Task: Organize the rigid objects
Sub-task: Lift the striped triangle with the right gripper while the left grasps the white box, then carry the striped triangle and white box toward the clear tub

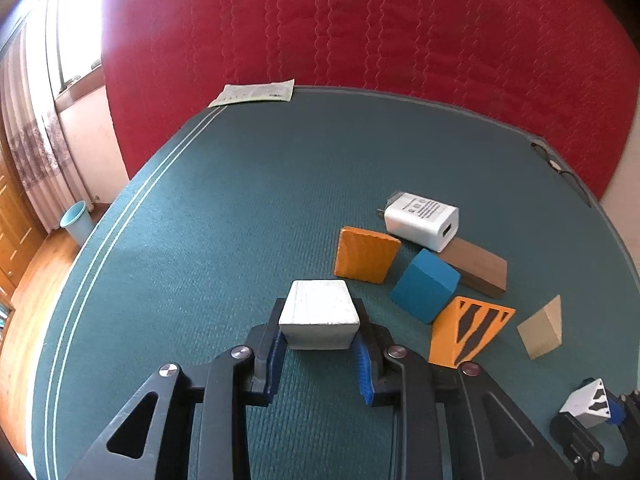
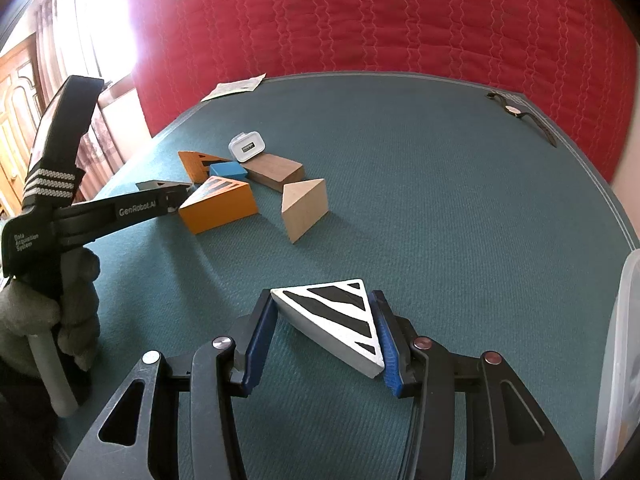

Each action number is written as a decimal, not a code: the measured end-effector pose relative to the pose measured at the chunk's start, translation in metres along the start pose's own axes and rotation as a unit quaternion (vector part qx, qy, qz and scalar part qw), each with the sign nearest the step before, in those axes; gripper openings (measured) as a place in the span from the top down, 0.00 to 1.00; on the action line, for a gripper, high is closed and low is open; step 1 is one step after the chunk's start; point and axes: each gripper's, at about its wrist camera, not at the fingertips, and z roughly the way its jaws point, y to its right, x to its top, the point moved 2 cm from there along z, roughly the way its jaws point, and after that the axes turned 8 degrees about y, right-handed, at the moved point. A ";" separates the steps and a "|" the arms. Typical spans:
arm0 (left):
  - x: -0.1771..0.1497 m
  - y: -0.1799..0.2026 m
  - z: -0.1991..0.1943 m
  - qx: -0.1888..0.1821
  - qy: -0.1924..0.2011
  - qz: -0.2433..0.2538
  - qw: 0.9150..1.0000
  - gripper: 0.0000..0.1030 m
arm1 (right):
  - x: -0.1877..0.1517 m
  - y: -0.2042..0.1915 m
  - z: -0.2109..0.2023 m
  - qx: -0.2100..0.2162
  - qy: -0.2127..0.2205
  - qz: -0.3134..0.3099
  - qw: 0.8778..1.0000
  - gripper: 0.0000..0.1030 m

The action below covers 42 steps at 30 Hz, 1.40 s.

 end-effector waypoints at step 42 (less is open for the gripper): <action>-0.003 0.047 -0.069 -0.057 0.051 0.034 0.996 0.70 | 0.005 0.087 -0.102 -0.108 0.088 0.056 0.989 0.58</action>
